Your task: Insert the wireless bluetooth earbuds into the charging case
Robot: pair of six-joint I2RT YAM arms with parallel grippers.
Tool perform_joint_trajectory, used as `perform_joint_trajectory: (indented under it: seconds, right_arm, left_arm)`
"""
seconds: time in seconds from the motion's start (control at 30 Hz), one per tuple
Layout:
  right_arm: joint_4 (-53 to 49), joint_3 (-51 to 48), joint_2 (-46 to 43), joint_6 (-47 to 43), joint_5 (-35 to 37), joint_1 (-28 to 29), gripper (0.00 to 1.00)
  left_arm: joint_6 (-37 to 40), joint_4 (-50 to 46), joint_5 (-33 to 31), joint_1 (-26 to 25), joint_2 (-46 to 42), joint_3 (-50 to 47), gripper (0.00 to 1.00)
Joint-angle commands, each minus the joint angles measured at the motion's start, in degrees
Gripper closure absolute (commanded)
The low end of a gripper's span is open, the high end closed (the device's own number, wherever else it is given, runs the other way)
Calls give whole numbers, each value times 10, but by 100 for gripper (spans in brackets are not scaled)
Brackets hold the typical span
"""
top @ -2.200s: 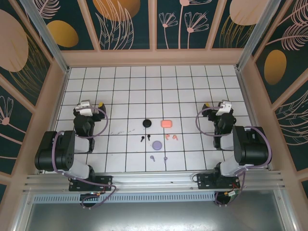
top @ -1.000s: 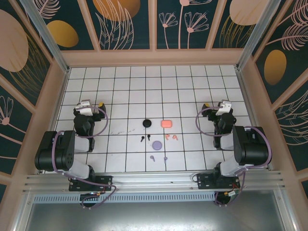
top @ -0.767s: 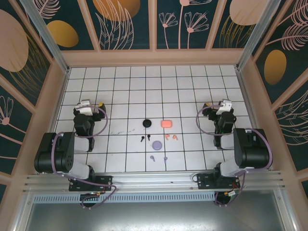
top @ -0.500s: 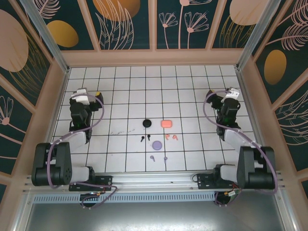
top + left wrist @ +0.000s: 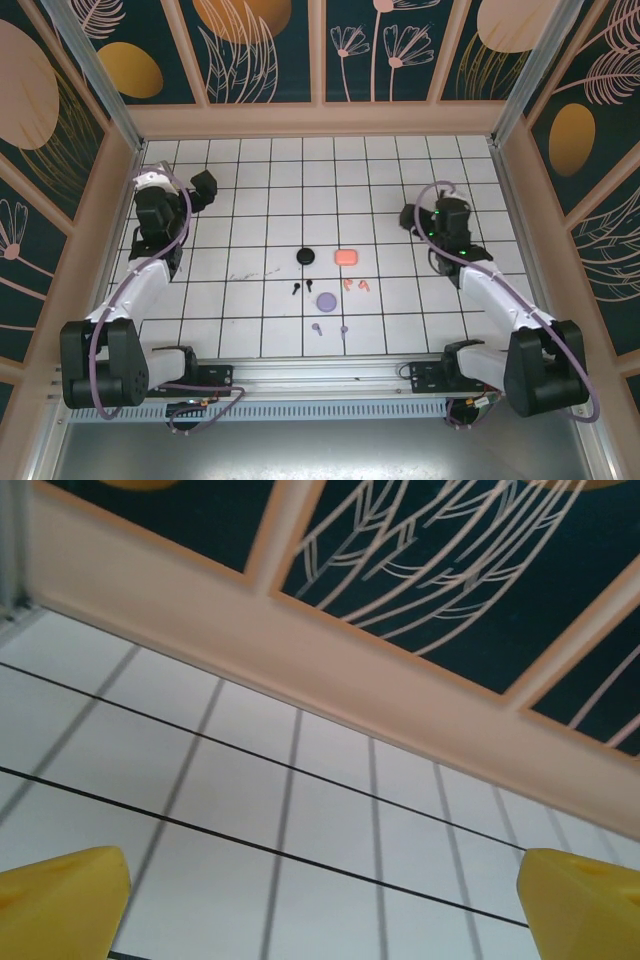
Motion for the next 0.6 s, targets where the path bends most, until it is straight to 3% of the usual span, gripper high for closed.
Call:
perform_joint_trajectory:
  seconds: [0.0, 0.3, 0.57]
  right_arm:
    - [-125, 31, -12, 42, 15, 75, 16]
    - [-246, 77, 27, 192, 49, 287, 25]
    - [-290, 162, 152, 265, 88, 422, 27]
  left_arm:
    - [-89, -60, 54, -9, -12, -5, 1]
    - [-120, -115, 29, -61, -39, -31, 1]
    - [-141, -123, 29, -72, -32, -48, 1]
